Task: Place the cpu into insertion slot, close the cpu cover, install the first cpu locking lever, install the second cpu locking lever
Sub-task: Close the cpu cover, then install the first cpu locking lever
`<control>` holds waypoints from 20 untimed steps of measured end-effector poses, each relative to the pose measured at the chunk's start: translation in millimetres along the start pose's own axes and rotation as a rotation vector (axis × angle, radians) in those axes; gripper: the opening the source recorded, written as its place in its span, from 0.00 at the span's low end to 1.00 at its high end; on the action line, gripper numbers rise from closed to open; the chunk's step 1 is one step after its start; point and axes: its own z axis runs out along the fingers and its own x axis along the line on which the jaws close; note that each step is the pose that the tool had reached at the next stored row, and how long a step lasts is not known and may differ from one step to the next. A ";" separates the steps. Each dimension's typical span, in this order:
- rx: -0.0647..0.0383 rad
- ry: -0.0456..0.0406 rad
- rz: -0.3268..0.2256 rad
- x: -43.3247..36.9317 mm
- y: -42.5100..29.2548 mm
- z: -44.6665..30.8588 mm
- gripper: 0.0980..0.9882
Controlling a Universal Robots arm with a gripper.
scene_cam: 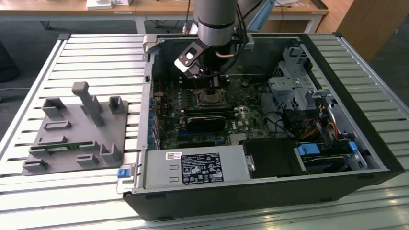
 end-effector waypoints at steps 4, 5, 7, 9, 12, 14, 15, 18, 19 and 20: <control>0.000 0.0000 0.000 0.0 2.9 0.1 0.01; 0.000 -0.0001 0.000 0.0 3.6 0.1 0.01; 0.000 0.0000 0.000 -0.1 5.2 0.1 0.01; 0.000 0.0000 0.000 -0.1 6.2 0.2 0.01; 0.000 -0.0002 0.000 0.0 6.3 0.0 0.01; 0.000 0.0000 0.000 0.0 6.4 -1.1 0.01; 0.000 0.0000 0.000 0.0 6.4 -2.1 0.01; 0.000 -0.0001 0.000 0.0 6.5 -5.8 0.01; 0.000 -0.0001 0.000 0.1 6.5 -7.4 0.01; 0.000 0.0000 0.000 0.1 6.6 -9.3 0.01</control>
